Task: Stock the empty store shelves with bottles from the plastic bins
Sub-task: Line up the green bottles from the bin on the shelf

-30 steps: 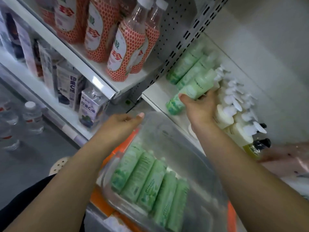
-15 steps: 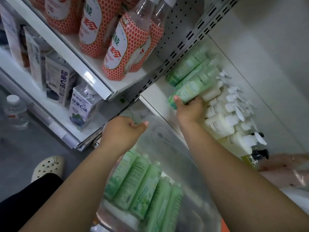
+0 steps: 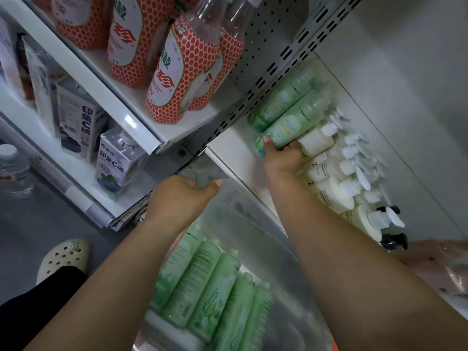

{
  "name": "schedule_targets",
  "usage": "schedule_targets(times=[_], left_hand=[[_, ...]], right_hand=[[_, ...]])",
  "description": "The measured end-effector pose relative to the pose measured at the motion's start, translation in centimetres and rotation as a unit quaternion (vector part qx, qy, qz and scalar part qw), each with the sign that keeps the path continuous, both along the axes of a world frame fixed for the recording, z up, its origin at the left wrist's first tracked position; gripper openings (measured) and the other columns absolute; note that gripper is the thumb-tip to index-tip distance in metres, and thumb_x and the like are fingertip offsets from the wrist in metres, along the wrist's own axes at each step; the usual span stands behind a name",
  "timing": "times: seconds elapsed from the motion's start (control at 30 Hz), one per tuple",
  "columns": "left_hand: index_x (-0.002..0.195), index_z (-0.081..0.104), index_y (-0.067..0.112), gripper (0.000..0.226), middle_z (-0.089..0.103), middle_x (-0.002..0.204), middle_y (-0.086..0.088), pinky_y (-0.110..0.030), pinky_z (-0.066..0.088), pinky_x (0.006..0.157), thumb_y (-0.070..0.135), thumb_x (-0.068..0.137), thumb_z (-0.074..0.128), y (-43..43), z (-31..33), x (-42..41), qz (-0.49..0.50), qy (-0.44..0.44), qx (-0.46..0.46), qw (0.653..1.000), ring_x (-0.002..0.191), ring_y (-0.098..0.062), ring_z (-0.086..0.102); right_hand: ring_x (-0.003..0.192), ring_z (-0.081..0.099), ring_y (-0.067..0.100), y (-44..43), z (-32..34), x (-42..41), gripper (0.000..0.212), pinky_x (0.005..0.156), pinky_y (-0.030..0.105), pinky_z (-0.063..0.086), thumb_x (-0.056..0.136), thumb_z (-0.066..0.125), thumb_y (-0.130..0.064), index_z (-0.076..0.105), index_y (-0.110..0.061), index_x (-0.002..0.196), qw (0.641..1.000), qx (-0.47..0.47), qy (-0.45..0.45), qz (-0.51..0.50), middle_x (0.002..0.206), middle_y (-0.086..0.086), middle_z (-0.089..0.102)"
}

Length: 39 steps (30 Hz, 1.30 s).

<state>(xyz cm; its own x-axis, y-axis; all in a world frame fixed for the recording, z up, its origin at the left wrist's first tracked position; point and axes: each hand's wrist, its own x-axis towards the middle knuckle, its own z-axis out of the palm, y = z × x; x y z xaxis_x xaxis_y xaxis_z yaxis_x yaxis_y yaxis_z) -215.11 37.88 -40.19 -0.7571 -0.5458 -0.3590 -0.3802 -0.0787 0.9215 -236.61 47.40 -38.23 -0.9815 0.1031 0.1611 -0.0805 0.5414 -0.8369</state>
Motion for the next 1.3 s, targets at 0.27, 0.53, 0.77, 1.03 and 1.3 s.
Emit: schedule_targets(times=[0.27,0.53,0.77,1.03,1.3], left_hand=[[0.062,0.046,0.013,0.052,0.035,0.056,-0.005,-0.027,0.026,0.051,0.053,0.083,0.072,-0.2,-1.0,-0.1,0.011,0.011,-0.019,1.000,0.051,-0.016,0.034],[0.066,0.051,-0.005,0.060,0.043,0.059,-0.016,-0.028,0.030,0.054,0.048,0.086,0.070,-0.8,-1.1,0.3,0.031,0.017,-0.034,0.999,0.053,-0.020,0.038],[0.074,0.061,-0.005,0.058,0.062,0.061,-0.013,-0.029,0.041,0.054,0.051,0.087,0.068,-1.2,-0.7,1.2,0.023,0.021,-0.065,0.997,0.051,-0.024,0.048],[0.105,0.064,0.017,0.047,0.069,0.101,0.001,-0.036,0.054,0.084,0.058,0.083,0.069,-0.2,0.2,3.7,-0.073,0.026,-0.212,0.974,0.097,-0.021,0.065],[0.121,0.056,0.009,0.060,0.064,0.112,-0.013,-0.032,0.037,0.070,0.059,0.088,0.060,1.3,-0.2,5.7,-0.113,-0.012,-0.306,0.945,0.101,-0.034,0.062]], right_hand=[[0.113,0.065,0.023,-0.8,0.0,0.6,0.049,0.094,0.025,0.049,0.090,0.075,-0.018,0.056,-0.004,0.133,0.998,-0.053,-0.010,-0.015,0.126,0.010,0.066],[0.116,0.064,0.024,-0.4,0.2,1.1,0.049,0.101,0.033,0.050,0.090,0.074,-0.018,0.055,-0.003,0.132,0.999,-0.032,-0.006,-0.013,0.127,0.012,0.066],[0.116,0.065,0.019,0.4,0.7,3.1,0.055,0.100,0.027,0.050,0.086,0.077,-0.009,0.052,-0.002,0.134,0.986,-0.145,-0.082,0.009,0.131,0.010,0.065],[0.117,0.064,0.011,7.0,2.1,16.1,0.037,0.097,0.018,0.050,0.089,0.074,-0.010,0.059,-0.010,0.123,0.986,-0.111,-0.050,0.117,0.125,0.003,0.066],[0.098,0.071,0.021,18.8,-2.1,23.5,0.019,0.084,0.026,0.056,0.086,0.078,-0.009,0.068,-0.014,0.100,0.975,0.029,-0.192,0.111,0.100,0.004,0.075]])
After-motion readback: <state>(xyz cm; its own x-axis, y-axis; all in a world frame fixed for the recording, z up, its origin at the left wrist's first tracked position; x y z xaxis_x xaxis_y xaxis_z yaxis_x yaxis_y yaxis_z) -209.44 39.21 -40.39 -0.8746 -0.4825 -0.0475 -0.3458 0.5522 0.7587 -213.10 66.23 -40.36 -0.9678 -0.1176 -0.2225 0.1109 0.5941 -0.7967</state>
